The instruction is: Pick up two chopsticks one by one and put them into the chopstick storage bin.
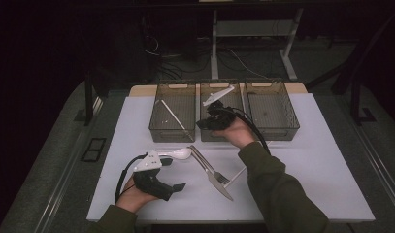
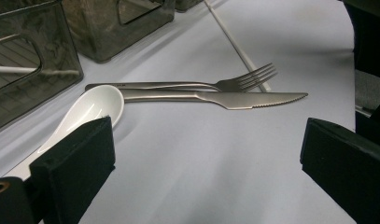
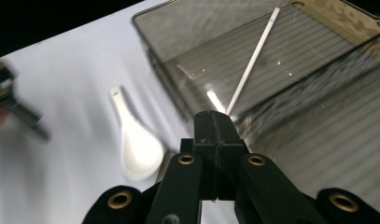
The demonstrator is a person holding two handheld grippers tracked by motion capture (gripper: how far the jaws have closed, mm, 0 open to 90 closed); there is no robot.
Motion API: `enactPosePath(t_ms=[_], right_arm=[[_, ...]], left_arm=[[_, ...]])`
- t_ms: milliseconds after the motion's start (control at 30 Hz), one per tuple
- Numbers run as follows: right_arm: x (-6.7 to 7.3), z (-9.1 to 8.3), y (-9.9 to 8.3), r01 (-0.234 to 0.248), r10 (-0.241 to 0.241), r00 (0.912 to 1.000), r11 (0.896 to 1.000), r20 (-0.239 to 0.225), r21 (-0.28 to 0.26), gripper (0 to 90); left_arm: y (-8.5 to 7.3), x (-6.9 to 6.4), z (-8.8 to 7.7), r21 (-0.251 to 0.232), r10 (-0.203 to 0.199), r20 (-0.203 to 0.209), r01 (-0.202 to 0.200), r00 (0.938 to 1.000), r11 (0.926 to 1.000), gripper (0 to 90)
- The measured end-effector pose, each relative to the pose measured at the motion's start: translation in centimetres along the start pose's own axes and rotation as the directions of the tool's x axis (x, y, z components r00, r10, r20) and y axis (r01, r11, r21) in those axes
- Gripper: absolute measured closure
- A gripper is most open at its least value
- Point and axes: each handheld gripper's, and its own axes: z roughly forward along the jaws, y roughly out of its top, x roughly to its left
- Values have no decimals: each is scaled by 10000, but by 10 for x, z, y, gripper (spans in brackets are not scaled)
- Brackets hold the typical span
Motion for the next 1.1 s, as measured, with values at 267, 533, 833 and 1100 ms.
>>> enactPosePath(t_ms=[267, 533, 833, 1100], right_arm=[[-4, -39, -51, 410, -419, 9990, 9982, 186, 446, 818], [-28, -61, -105, 179, -346, 9903, 9922, 1342, 1234, 893], [-70, -76, -147, -676, 215, 9573, 9862, 2881, 1509, 895], [-79, -70, -160, -961, 369, 9481, 9801, 3160, 1739, 896]], left_arm=[[-1, -1, 2, 113, -18, -6, 18, 10000, 9999, 24], [-1, 0, 2, 204, -31, -64, 32, 10000, 9998, 24], [-2, 0, 3, 198, -35, -49, 36, 10000, 9998, 24], [-2, -1, 3, 214, -62, -22, 63, 10000, 9998, 25]])
